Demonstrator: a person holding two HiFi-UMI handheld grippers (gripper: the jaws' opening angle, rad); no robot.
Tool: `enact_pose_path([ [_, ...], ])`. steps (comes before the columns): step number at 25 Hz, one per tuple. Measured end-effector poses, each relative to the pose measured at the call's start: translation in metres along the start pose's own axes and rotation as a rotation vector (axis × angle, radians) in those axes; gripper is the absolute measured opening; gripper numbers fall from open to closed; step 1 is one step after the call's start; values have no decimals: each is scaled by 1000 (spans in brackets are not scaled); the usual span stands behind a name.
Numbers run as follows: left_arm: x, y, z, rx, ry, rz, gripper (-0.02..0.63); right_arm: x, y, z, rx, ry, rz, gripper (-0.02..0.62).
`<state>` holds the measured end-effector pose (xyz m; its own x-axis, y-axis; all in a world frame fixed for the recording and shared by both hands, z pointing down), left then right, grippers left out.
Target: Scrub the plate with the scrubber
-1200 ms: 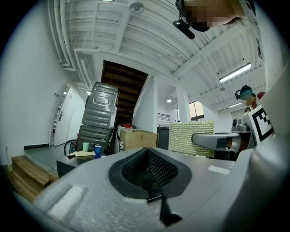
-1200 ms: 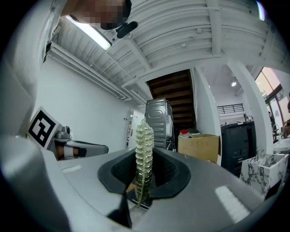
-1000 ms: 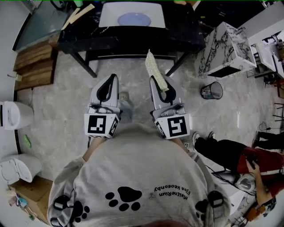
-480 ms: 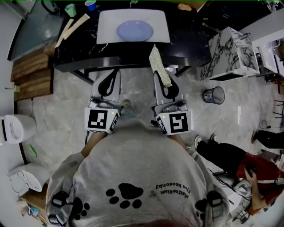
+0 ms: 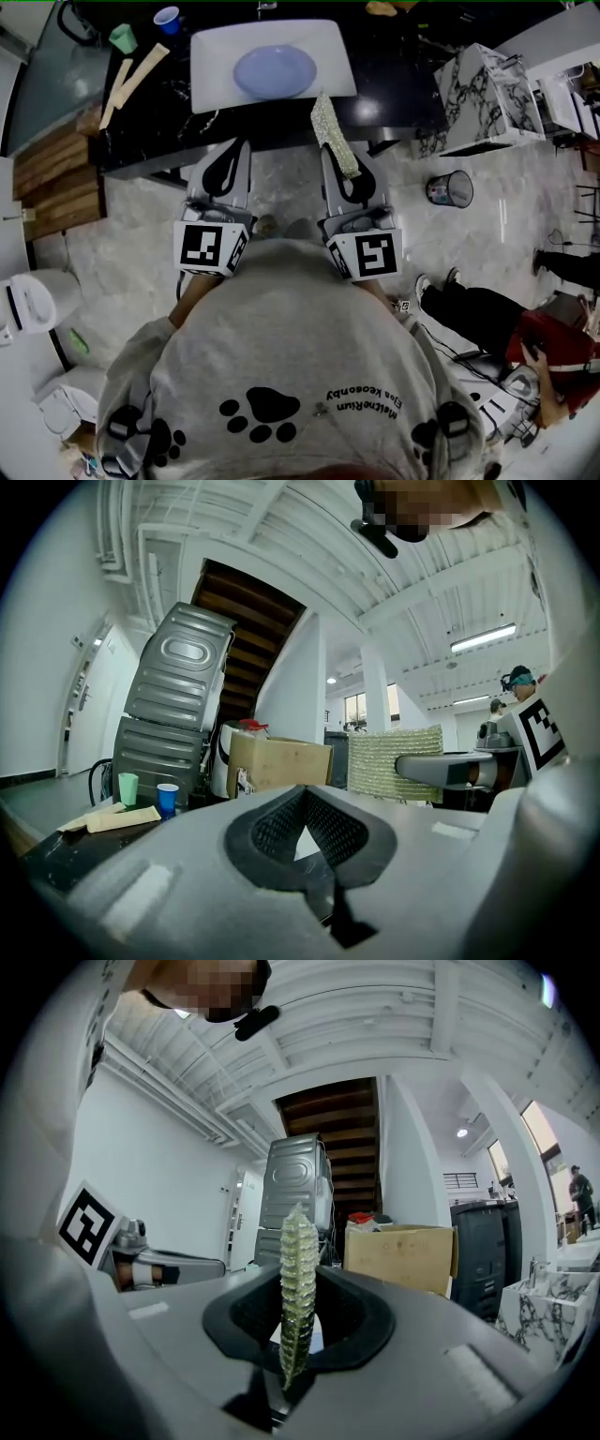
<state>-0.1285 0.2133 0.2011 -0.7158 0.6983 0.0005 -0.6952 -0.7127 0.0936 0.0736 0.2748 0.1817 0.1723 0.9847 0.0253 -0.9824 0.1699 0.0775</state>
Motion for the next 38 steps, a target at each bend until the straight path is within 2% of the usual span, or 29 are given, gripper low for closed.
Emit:
enact_pose_path([
  [7,-6,16,10,27,-17,-6,3,-18,2,-2,15,9,-13,74],
  [16,-31,41,3,33,-31,-42,2,-63,-3,2,24,-9,-69,74],
  [25,-93,88,7,49,-28,-95,2,-143,-38,16,13,22,-111,74],
  [34,-162,131,20,78,41,-156,3,-224,-81,48,-41,108,-179,74],
  [38,-186,147,25,86,67,-184,3,-258,-90,56,-34,125,-228,74],
])
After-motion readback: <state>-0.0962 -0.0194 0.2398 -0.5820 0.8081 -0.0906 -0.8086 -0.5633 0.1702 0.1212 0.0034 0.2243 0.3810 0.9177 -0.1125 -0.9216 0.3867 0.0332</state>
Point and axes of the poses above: the fingertips, and each gripper's own axes: x backward along the fingers, y to its left, z out of its underside, the point moved 9 cm from there along x, backward along the fingers, and after that the axes turned 6 degrees about z, right-handed, at the moved point
